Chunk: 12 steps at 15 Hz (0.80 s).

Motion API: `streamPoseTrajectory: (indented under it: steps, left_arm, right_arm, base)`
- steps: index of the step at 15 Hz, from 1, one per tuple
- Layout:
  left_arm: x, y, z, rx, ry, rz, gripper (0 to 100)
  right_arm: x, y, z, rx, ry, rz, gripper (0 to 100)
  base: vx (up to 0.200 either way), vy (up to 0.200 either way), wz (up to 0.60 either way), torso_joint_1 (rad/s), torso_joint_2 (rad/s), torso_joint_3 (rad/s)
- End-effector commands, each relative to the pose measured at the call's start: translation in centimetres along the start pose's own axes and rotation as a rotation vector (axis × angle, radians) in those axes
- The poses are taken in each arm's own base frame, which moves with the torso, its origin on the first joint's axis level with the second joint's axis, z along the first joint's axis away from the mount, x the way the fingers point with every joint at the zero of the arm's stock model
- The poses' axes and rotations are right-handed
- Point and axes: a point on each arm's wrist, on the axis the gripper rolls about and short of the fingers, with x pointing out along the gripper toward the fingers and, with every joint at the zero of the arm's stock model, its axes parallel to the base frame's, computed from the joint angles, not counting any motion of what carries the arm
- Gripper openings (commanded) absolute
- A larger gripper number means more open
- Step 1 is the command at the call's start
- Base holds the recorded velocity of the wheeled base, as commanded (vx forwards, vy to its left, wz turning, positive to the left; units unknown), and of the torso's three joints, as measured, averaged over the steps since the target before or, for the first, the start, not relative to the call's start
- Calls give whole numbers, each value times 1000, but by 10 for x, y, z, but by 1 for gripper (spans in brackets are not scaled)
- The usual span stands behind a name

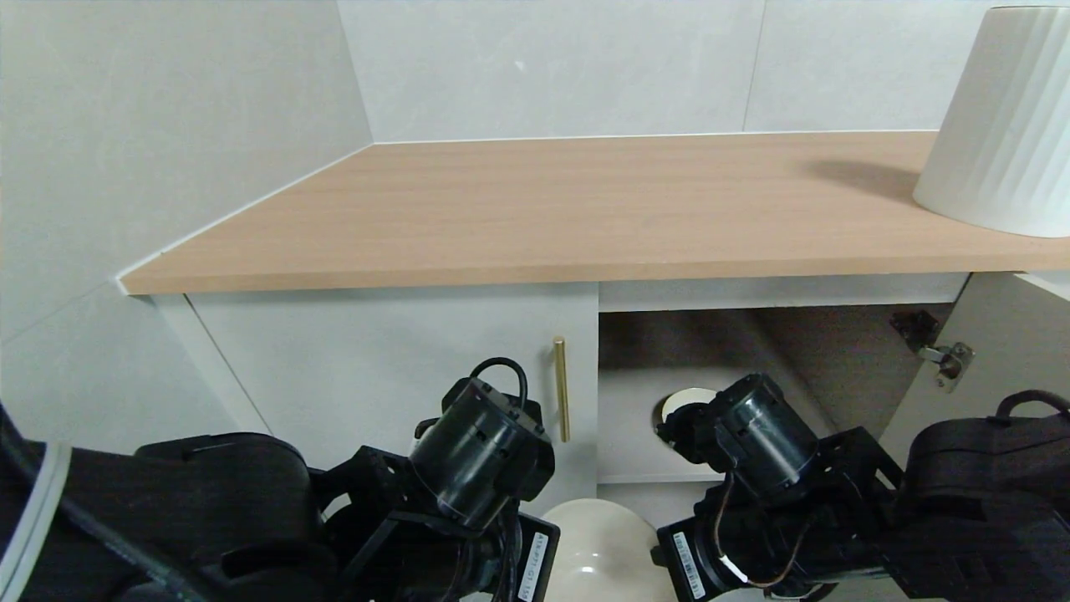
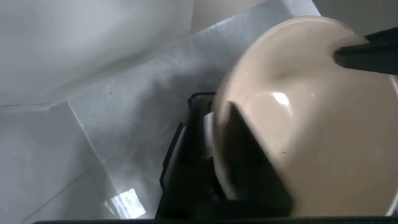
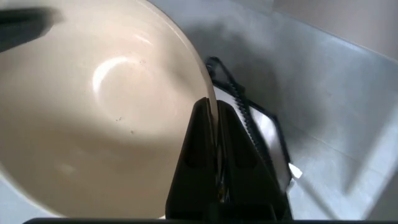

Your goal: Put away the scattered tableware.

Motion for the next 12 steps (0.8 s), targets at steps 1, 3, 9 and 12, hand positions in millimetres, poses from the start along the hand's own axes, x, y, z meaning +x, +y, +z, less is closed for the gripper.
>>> streamPoseTrajectory:
  steps: [1,3,9,12]
  left_arm:
    - [-2,0,1,-3,-10,-7,100]
    - [-5,1,3,-11,-23,-8,100]
    - [-13,8,11,-44,-58,-5,100]
    - [-19,10,13,-51,-78,-10,100]
  right_arm:
    - [-2,2,1,-4,-12,13,0]
    - [-2,0,0,-7,-4,5,0]
    - [-5,-44,11,111,-89,-226,0]
    - [-17,-85,28,240,-224,-309,0]
  base:
    - [0,0,0,0,0,0]
    - [0,0,0,0,0,0]
    - [0,0,0,0,0,0]
    - [0,0,0,0,0,0]
